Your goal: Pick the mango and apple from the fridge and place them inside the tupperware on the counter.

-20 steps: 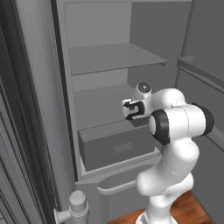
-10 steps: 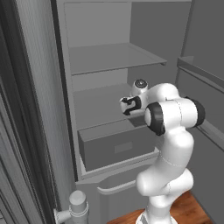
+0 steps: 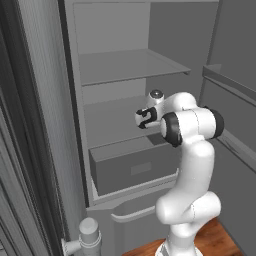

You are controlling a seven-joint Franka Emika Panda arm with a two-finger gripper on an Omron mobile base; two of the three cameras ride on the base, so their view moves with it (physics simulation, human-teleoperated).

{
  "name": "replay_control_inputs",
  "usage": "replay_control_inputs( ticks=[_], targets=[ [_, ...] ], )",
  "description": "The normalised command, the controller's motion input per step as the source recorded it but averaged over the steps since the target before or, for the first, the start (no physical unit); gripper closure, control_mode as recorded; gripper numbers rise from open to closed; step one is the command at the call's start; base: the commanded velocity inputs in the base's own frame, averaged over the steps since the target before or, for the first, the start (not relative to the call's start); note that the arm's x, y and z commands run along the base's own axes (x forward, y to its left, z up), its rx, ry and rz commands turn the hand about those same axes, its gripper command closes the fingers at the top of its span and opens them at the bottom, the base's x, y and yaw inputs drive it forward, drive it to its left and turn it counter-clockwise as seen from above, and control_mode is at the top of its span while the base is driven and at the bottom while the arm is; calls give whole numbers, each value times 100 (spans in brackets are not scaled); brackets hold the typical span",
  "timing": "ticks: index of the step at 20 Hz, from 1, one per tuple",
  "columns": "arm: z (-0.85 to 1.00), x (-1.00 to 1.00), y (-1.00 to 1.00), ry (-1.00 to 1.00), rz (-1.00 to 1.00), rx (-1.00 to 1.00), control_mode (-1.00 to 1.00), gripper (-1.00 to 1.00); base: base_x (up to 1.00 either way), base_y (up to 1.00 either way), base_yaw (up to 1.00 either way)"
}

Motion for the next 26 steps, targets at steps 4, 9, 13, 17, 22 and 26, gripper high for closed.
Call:
replay_control_inputs(
  ticks=[4, 9, 13, 17, 22, 26],
  targets=[
    [-23, 35, 0, 6, 0, 0, -100, -100, 0, 0, 0],
    [-25, 35, 0, 5, 0, 0, -100, -100, 0, 0, 0],
    [-24, 34, 0, 4, 0, 0, -100, -100, 0, 0, 0],
    [-26, 24, 0, 5, 0, 0, -100, -100, 0, 0, 0],
    [-32, 2, 0, 6, 0, 0, -100, -100, 0, 0, 0],
    [-36, 0, 0, 6, 0, 0, -100, -100, 0, 0, 0]
  ],
)
